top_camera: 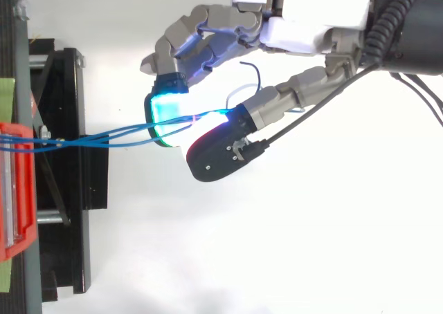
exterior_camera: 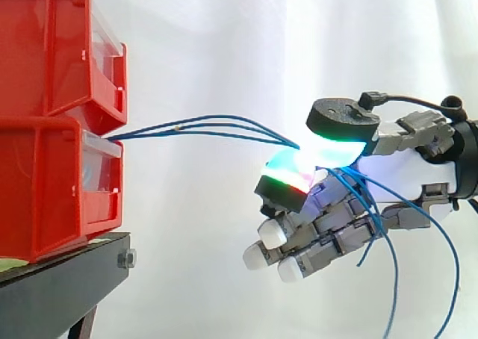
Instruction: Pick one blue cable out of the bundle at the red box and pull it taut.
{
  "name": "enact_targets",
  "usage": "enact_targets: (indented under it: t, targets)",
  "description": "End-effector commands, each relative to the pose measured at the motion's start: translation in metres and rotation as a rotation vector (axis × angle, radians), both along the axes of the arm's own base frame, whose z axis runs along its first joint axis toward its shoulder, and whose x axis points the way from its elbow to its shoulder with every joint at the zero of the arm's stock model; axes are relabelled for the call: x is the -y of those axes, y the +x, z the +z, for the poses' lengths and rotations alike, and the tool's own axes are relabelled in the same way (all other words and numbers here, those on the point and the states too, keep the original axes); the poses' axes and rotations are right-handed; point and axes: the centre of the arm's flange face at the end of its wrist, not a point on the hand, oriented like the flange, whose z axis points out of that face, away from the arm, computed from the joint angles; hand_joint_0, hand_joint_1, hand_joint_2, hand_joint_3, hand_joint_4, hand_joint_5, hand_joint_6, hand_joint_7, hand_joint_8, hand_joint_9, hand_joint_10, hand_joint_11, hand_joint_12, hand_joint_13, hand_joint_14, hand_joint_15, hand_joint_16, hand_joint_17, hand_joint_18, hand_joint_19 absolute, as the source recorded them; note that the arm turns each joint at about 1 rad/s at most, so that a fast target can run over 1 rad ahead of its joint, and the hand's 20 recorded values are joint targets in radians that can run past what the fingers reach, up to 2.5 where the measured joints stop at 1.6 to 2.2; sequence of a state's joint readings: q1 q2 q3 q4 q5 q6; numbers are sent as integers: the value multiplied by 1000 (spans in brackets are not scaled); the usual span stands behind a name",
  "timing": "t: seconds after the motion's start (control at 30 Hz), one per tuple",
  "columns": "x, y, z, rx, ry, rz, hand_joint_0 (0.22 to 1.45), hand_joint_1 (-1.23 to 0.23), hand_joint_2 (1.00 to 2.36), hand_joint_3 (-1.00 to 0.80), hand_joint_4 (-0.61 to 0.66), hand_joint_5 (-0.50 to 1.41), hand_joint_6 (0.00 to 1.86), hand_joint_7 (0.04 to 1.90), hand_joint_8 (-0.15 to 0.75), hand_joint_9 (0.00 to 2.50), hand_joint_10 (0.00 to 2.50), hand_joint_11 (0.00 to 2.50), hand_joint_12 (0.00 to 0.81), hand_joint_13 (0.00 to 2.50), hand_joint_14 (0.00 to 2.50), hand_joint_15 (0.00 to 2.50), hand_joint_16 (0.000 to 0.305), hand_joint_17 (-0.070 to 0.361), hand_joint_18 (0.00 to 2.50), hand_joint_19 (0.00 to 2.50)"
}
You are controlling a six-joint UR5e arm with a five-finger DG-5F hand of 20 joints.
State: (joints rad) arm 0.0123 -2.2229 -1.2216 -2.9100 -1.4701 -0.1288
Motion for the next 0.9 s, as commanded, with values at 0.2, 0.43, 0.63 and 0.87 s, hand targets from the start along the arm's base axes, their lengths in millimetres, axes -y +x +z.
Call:
enact_targets:
  t: [0.2,0.43,0.63,0.87]
  targets:
    - [0,0,0,1,0,-1,422,-683,1000,-500,228,-144,832,1073,390,683,8,375,441,286,6,156,72,163,307,237]
    - [0,0,0,1,0,-1,537,-712,1017,-271,202,-144,827,1139,356,673,9,373,398,268,6,148,63,141,262,241]
    - [0,4,9,15,0,-1,557,-755,1019,-135,185,-145,837,1175,361,677,10,382,395,288,6,150,62,139,291,228]
    - [0,4,9,18,0,-1,586,-813,1022,-113,131,-156,855,1124,357,663,10,384,390,293,6,140,61,137,311,204]
